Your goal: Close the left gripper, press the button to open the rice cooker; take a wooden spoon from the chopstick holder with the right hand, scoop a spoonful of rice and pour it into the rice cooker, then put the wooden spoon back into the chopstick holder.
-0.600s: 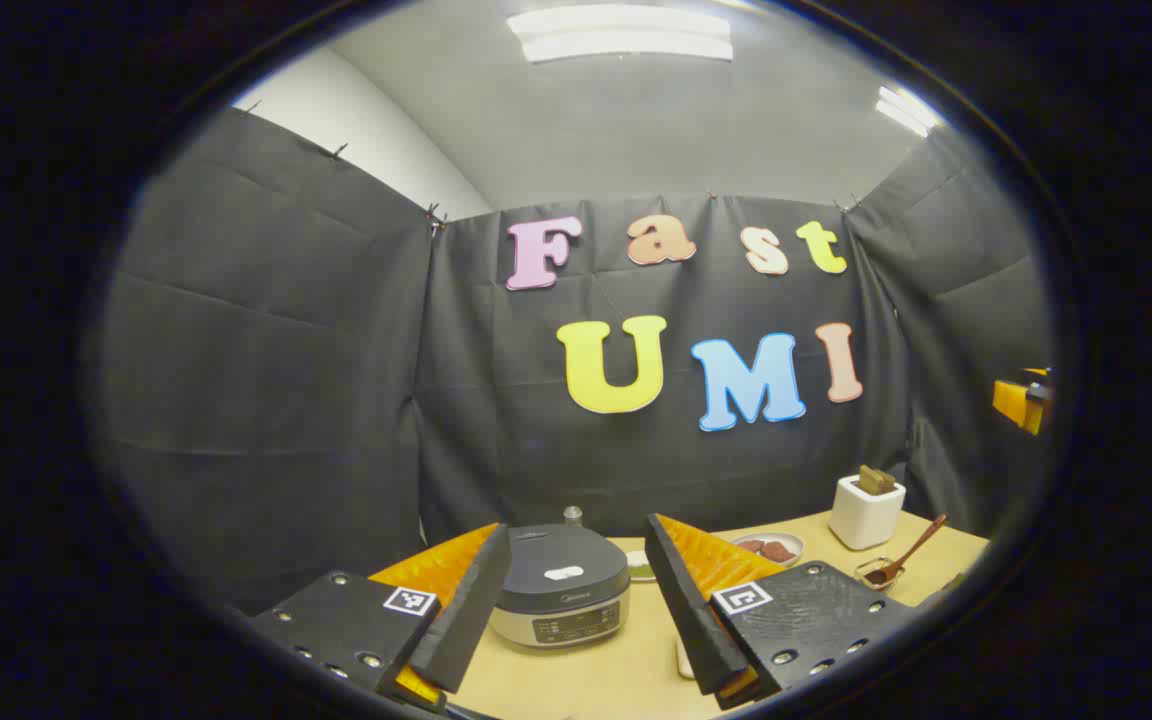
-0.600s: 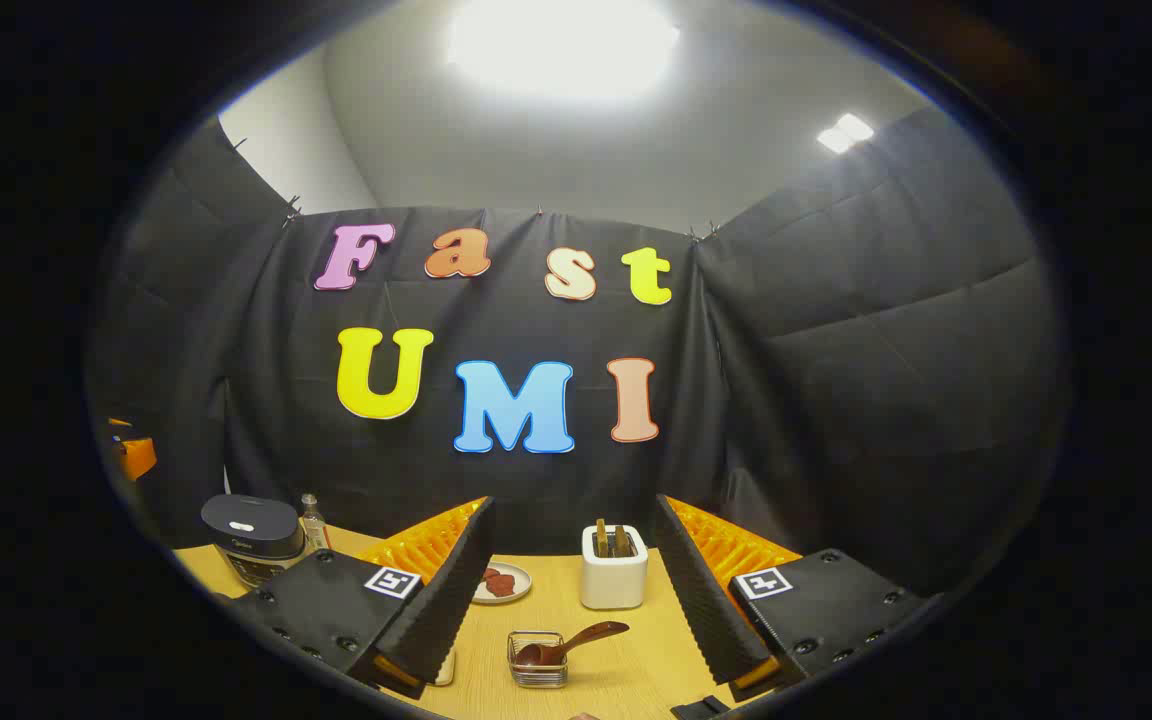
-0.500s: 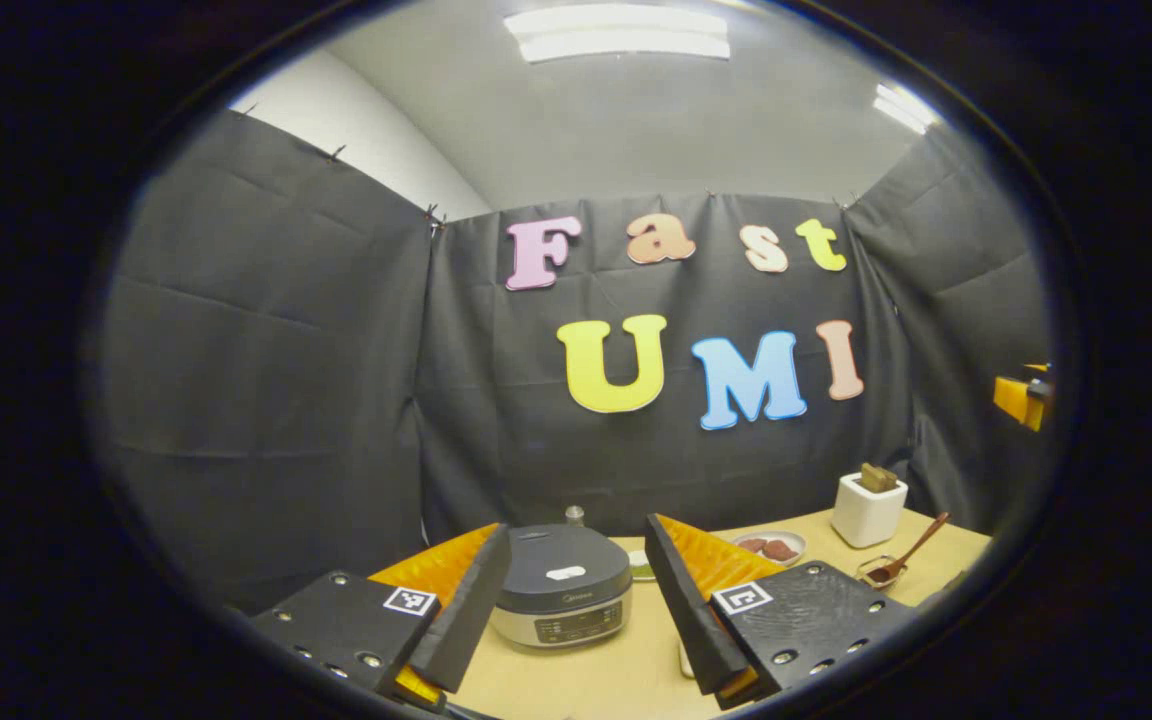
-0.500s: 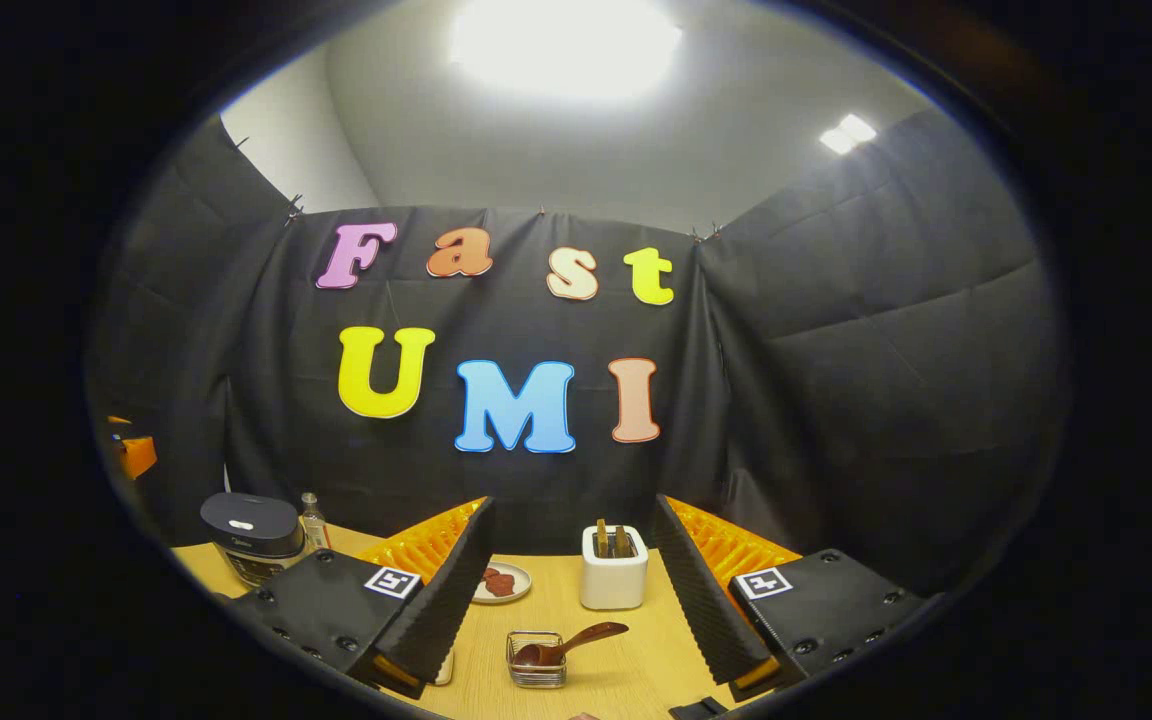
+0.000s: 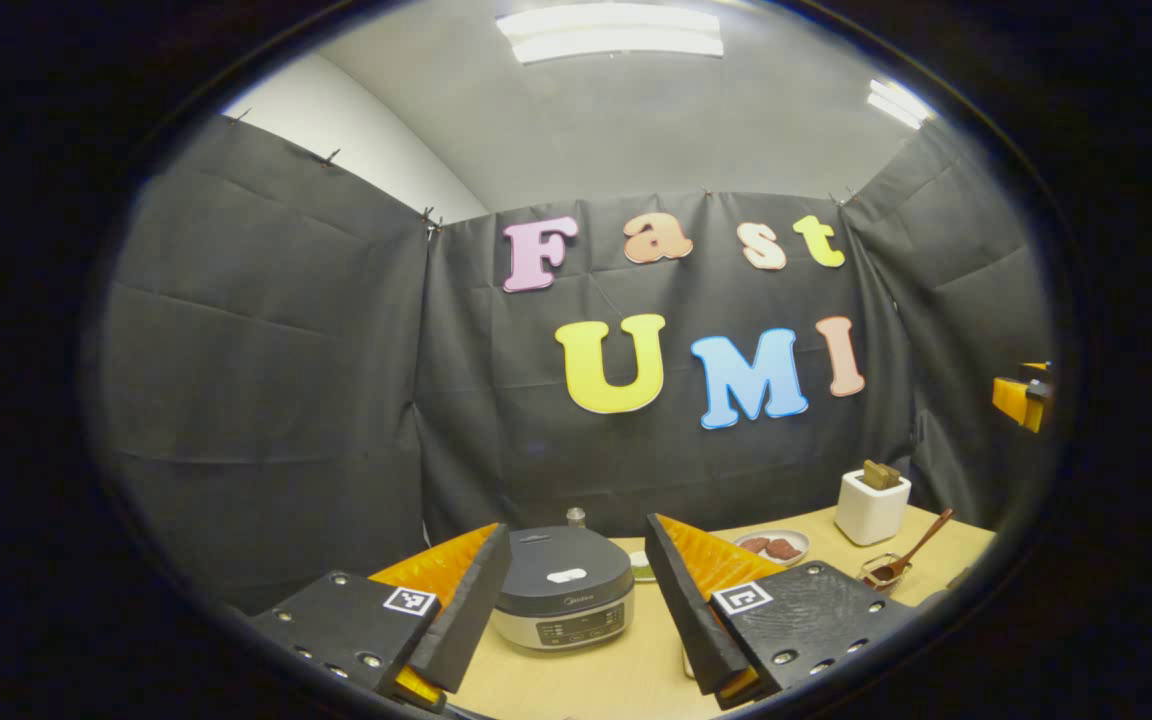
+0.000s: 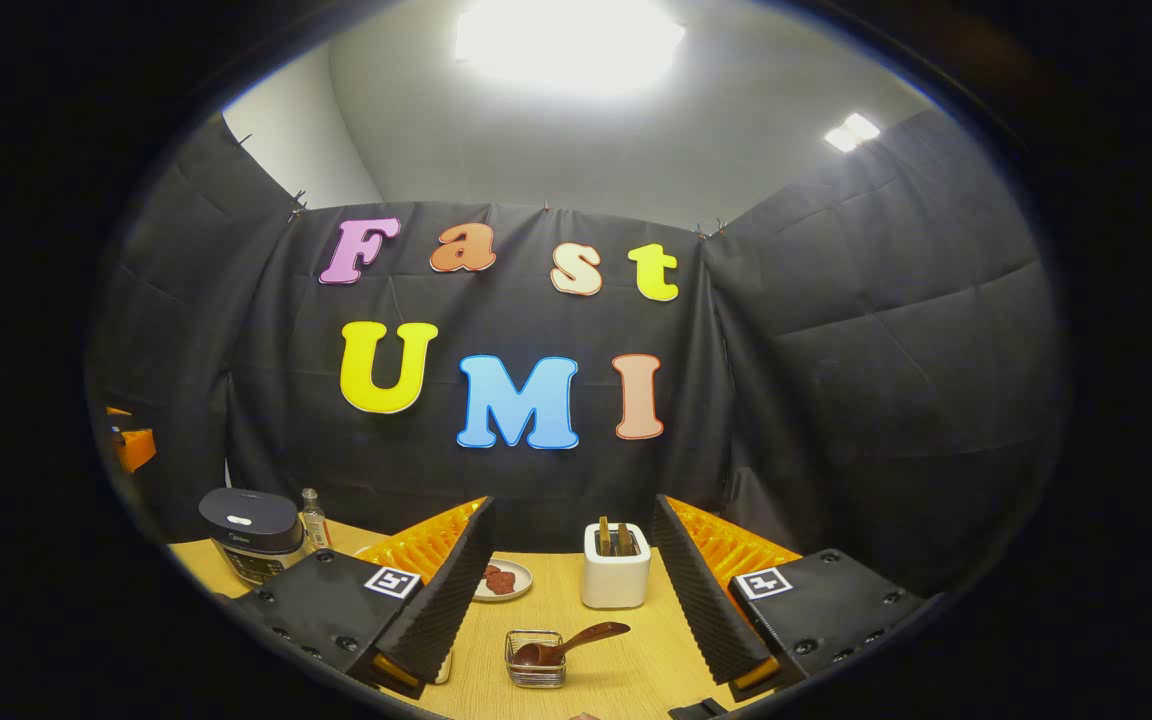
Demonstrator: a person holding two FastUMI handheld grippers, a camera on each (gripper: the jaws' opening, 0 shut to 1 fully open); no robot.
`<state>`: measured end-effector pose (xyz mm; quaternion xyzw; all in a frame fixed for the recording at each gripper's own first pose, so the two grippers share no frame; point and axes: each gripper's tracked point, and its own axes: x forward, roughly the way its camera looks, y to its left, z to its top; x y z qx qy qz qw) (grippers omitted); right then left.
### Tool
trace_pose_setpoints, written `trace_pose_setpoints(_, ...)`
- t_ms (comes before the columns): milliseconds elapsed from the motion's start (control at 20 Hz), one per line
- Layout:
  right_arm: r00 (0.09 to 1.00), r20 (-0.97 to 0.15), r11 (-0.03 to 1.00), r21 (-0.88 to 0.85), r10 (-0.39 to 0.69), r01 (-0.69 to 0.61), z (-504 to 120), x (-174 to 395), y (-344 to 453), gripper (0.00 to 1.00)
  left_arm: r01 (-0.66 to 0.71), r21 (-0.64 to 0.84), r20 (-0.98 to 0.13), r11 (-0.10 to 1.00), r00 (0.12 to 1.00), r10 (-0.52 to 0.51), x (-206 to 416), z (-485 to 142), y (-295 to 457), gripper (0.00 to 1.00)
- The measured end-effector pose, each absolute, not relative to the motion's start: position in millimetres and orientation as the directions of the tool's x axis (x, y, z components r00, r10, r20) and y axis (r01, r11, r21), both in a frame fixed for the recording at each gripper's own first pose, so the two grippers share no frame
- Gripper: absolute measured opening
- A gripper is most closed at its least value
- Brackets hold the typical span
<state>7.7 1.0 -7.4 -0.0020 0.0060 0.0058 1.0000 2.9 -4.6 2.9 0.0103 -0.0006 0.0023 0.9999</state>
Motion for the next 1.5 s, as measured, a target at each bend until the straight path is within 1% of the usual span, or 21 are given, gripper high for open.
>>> trace_pose_setpoints(50,1.0,-0.012,1.0,-0.005,0.012,-0.012,-7.5,7.8,0.9,0.96,-0.007,0.021,0.001,1.0,1.0,0.007,2.7,3.5,-4.4,0.84)
trace_pose_setpoints(650,1.0,-0.01,1.0,-0.015,0.016,-0.016,-8.3,14.7,-9.8,0.97,-0.011,0.034,0.015,0.999,1.0,0.011,2.4,16.2,-14.0,0.84)
trace_pose_setpoints(700,1.0,-0.008,1.0,-0.017,0.017,-0.017,-8.0,15.2,-10.7,0.99,-0.012,0.035,0.015,0.999,1.0,0.011,3.6,16.6,-15.9,0.84)
trace_pose_setpoints(800,1.0,-0.008,1.0,-0.02,0.021,-0.021,-9.2,16.3,-12.6,0.96,-0.014,0.034,0.013,0.999,1.0,0.013,4.1,17.3,-18.6,0.84)
trace_pose_setpoints(950,0.999,-0.014,0.999,-0.023,0.03,-0.03,-12.9,17.8,-16.3,0.96,-0.011,0.032,0.01,0.999,1.0,0.011,4.2,19.1,-24.9,0.84)
trace_pose_setpoints(1050,0.999,-0.014,0.999,-0.025,0.036,-0.036,-13.5,19.3,-20.4,0.99,-0.014,0.033,0.014,0.999,1.0,0.014,5.9,22.4,-27.2,0.84)
trace_pose_setpoints(1100,0.999,-0.013,0.999,-0.028,0.039,-0.039,-15.0,19.6,-22.4,0.97,-0.016,0.034,0.015,0.999,1.0,0.016,5.6,23.5,-29.7,0.84)
trace_pose_setpoints(1150,0.999,-0.012,0.999,-0.032,0.043,-0.044,-15.9,20.2,-24.4,0.98,-0.018,0.033,0.017,0.999,1.0,0.018,6.1,25.7,-31.1,0.84)
trace_pose_setpoints(1250,0.999,-0.011,0.998,-0.038,0.051,-0.052,-20.3,21.4,-29.2,0.97,-0.018,0.023,0.013,1.0,1.0,0.017,6.4,26.5,-36.6,0.84)
trace_pose_setpoints(1300,0.998,-0.012,0.997,-0.036,0.061,-0.061,-23.0,21.6,-30.0,0.99,-0.021,0.018,0.01,1.0,1.0,0.02,6.1,25.6,-38.2,0.84)
trace_pose_setpoints(1350,0.997,-0.017,0.997,-0.033,0.072,-0.073,-27.3,21.2,-30.1,0.97,-0.028,0.017,0.007,0.999,1.0,0.028,4.9,25.8,-39.0,0.84)
trace_pose_setpoints(1500,0.994,-0.024,0.994,-0.032,0.108,-0.109,-36.4,20.7,-30.0,0.98,-0.035,0.019,0.005,0.999,0.999,0.035,4.9,28.2,-43.7,0.84)
